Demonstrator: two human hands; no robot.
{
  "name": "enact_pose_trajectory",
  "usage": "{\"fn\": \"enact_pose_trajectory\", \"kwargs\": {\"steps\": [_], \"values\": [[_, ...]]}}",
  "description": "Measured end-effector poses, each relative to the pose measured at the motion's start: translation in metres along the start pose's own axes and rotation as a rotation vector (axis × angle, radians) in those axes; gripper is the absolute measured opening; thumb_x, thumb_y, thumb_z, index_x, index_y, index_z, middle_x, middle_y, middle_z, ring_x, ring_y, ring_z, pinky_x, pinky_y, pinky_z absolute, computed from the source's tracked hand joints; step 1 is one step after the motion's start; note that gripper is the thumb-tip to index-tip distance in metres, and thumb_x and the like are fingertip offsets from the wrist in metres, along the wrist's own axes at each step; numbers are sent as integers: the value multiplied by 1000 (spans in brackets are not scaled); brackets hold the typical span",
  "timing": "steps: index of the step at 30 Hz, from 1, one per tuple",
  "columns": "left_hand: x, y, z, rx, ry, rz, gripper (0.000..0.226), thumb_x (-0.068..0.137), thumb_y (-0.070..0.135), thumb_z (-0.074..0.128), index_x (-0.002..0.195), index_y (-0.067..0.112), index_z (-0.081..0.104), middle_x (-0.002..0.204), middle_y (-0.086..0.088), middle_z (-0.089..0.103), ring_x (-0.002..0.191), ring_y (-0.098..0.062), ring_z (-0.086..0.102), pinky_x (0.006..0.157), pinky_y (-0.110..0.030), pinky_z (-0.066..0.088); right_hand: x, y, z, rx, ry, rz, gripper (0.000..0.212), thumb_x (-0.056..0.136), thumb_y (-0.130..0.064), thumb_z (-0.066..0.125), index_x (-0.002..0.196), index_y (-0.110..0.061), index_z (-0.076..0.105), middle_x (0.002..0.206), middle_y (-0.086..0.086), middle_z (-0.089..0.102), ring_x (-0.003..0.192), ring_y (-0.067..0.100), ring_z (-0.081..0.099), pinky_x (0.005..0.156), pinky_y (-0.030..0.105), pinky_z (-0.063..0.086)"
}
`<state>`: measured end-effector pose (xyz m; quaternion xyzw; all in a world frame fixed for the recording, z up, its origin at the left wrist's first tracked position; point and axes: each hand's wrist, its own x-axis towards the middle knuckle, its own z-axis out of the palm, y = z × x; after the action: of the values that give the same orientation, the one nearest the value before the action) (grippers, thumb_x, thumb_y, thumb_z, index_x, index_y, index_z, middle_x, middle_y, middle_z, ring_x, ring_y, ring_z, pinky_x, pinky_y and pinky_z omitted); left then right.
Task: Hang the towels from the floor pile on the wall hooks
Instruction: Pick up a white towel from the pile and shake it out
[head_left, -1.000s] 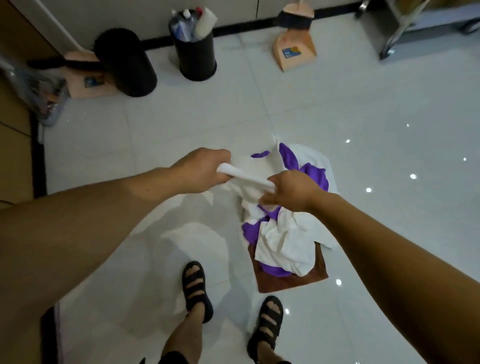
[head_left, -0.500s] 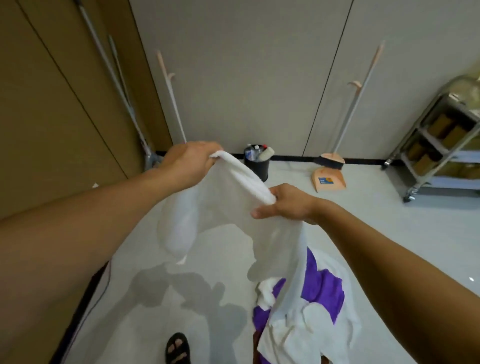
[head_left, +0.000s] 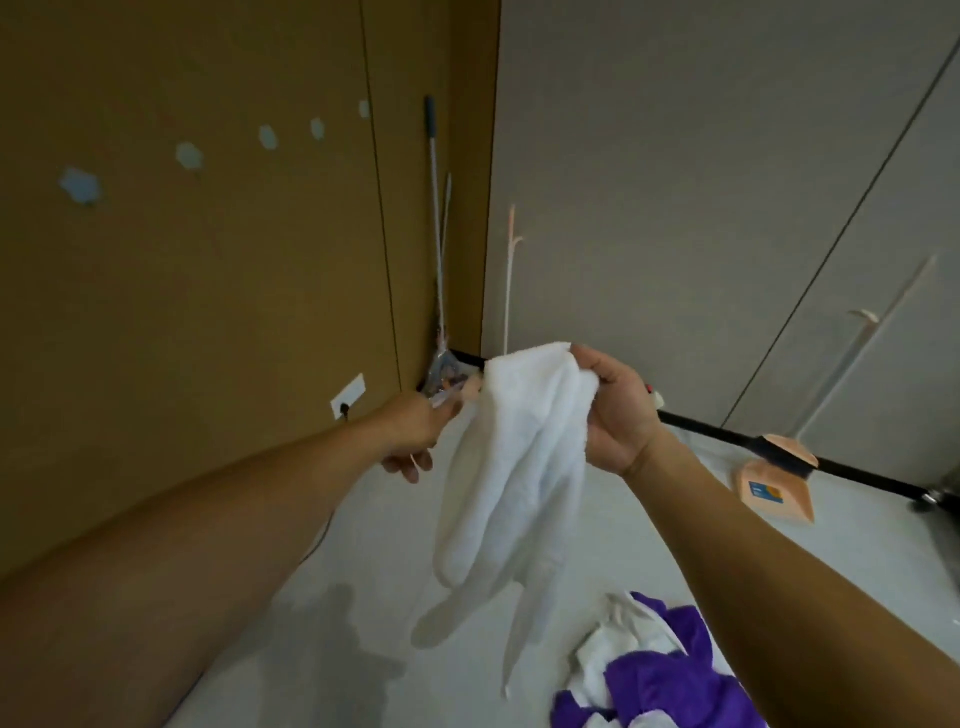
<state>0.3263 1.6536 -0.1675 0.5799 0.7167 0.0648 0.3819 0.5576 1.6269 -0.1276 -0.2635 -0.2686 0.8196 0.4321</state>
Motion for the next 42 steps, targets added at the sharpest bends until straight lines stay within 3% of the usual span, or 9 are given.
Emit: {"fn": "enact_pose_trajectory", "kwargs": {"steps": [5,11,15,19,24,28,31,35,42], "values": [[-42,-81,-18,-210,-471,-183,106,69,90,18,109,5,68,95,-15,74,86,-31,72,83,-46,55,25,24,68,6,1,-28,56,92,-33,50,136,1,49,131,24,58,117,40,59,95,53,49],[-73,-139,-52,-690,-622,-118,101,70,89,32,125,9,62,116,-16,67,100,-33,66,89,-44,46,45,57,141,-38,2,-83,56,90,-32,53,138,-2,47,132,23,58,118,41,58,94,54,47],[-89,-158,-83,-899,-452,-34,56,80,59,55,106,10,66,87,-11,66,76,-27,63,82,-41,46,50,70,165,-74,49,-133,48,93,-35,51,127,-2,55,122,22,64,108,40,65,82,52,53],[-105,-179,-117,-1086,-254,18,20,74,35,69,74,15,67,67,-6,58,56,-18,55,63,-32,47,57,76,182,-80,100,-202,50,92,-38,52,124,-1,58,121,22,65,110,39,64,95,54,47],[-106,-204,-168,-1121,140,6,15,80,31,70,76,17,66,63,-3,58,55,-16,51,55,-28,44,73,83,193,-229,254,-195,54,94,-49,49,124,-4,59,121,18,66,111,34,63,91,48,49],[-102,-225,-203,-981,478,-38,23,80,28,72,73,10,60,54,-5,50,40,-15,40,43,-22,35,86,87,188,-479,461,-179,29,94,-23,56,115,-4,61,119,21,63,98,33,63,86,47,51],[-96,-238,-220,-744,655,-23,28,78,28,74,68,10,55,58,-9,52,35,-18,44,37,-22,35,93,88,178,-654,599,-137,12,87,-15,66,93,-7,59,98,12,61,83,31,60,71,44,49],[-88,-241,-236,-953,627,-44,29,78,32,73,86,6,63,85,-10,62,72,-27,60,67,-33,53,110,82,162,-685,672,-149,17,82,-15,73,88,-7,60,90,10,59,82,31,59,64,41,50],[-87,-231,-252,-1151,527,-52,18,92,27,56,95,9,57,89,-9,56,79,-24,56,71,-37,49,160,62,153,-487,645,-252,32,78,-17,78,102,-8,59,97,10,60,82,29,59,68,42,51]]}}
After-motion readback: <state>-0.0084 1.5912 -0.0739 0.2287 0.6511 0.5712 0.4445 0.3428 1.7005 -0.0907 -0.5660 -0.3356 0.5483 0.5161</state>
